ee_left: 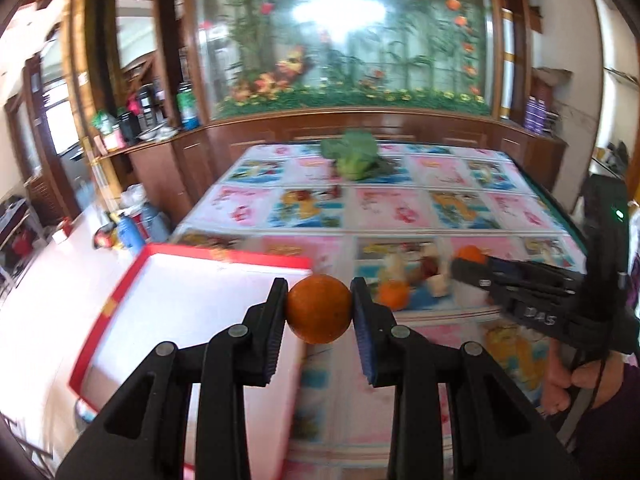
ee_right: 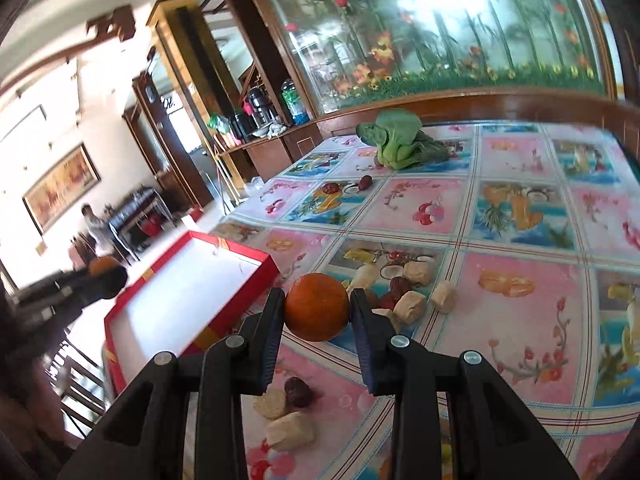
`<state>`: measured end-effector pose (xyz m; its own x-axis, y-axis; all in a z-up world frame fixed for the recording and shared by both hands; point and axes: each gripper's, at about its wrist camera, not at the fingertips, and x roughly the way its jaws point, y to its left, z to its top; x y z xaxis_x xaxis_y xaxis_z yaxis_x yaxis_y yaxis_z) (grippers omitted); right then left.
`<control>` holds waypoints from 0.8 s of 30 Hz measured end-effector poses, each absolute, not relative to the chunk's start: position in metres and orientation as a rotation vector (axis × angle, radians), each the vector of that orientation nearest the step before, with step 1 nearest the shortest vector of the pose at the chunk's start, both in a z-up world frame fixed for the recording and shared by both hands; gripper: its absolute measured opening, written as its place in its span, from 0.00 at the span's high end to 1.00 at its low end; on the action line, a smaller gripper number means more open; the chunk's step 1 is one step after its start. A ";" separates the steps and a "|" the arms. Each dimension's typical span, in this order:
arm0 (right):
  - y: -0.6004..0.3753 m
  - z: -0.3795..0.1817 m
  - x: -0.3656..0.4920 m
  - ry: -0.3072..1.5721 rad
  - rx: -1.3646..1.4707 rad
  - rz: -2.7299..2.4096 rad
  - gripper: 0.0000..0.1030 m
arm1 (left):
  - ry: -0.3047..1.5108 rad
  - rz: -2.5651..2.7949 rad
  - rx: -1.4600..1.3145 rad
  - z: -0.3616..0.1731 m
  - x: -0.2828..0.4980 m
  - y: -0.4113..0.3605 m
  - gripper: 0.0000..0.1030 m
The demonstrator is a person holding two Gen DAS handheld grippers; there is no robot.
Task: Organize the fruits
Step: 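Carry both oranges over the tray and open both grippers to drop them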
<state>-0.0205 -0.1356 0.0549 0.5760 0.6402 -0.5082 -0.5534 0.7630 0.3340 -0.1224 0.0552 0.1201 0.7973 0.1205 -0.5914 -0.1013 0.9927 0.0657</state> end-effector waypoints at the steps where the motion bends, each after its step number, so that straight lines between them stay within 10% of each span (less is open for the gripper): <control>1: -0.133 0.052 -0.021 0.655 0.130 0.687 0.68 | 0.638 0.135 0.025 0.118 -0.126 0.065 0.67; 24: 0.086 0.019 -0.119 0.794 -0.173 0.680 0.68 | 0.700 0.284 -0.081 0.044 -0.198 0.226 0.67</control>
<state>-0.1194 0.0861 0.0185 0.5028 0.4972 -0.7071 -0.6224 0.7759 0.1030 -0.1983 0.2259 0.0443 0.7280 0.2303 -0.6458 -0.2843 0.9585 0.0213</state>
